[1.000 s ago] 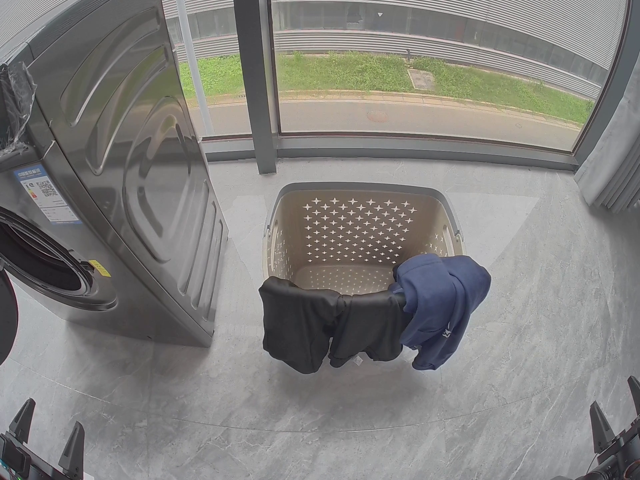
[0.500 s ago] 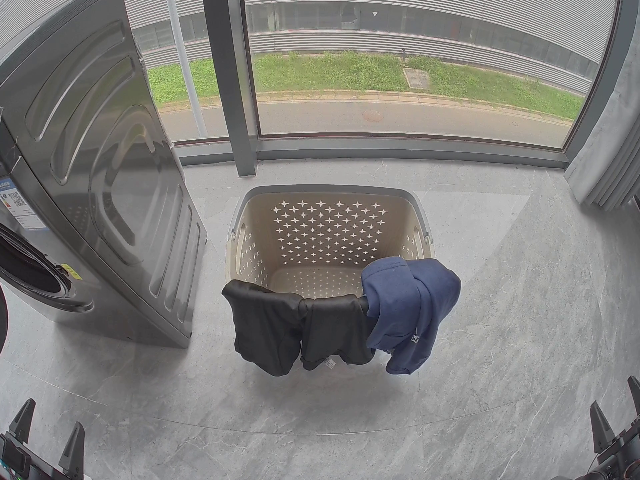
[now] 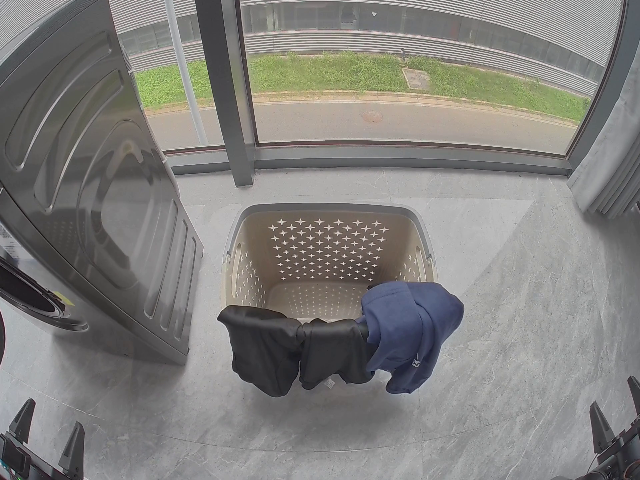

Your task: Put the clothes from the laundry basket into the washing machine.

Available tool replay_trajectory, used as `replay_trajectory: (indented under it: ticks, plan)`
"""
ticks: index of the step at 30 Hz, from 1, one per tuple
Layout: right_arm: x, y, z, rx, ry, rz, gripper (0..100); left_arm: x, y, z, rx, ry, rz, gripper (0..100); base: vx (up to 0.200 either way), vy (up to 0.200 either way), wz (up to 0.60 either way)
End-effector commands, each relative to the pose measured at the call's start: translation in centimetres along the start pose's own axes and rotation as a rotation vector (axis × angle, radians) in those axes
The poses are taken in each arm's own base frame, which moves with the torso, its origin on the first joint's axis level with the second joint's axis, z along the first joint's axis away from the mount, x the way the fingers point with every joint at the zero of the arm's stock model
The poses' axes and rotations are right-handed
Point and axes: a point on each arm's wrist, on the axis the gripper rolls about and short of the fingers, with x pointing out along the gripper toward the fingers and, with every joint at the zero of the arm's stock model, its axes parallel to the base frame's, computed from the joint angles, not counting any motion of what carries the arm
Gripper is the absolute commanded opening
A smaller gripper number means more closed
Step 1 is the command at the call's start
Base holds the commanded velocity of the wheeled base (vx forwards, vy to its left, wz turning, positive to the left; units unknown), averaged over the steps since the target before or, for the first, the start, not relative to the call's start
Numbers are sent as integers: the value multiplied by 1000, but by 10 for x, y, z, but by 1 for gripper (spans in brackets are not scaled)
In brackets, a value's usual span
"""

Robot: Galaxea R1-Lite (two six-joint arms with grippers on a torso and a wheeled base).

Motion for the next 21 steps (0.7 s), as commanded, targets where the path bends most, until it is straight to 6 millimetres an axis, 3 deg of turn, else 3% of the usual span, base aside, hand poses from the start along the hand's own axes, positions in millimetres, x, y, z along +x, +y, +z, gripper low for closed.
replay_trajectory:
  ticks: [1,8,10,12,13,15,19,21]
  plan:
    - [0,0,-5,-1,1,-2,100,0,0,-4,-1,5,0,100,0,0,0]
    - [-1,0,-1,-8,-24,-10,100,0,0,-4,-1,5,0,100,0,0,0]
    - [-10,0,31,-12,-154,-4,100,0,0,-4,-1,5,0,100,0,0,0]
    - [-8,0,63,-11,-160,-4,100,0,0,-4,1,5,0,100,0,0,0]
    - [-8,0,63,-11,-160,-4,100,0,0,-4,1,5,0,100,0,0,0]
    - [5,-1,73,-6,-85,0,100,0,0,-4,1,5,0,100,0,0,0]
    - [55,0,54,97,282,81,100,0,0,-4,1,5,0,100,0,0,0]
    - [72,1,51,149,362,95,100,0,0,-4,-1,5,0,100,0,0,0]
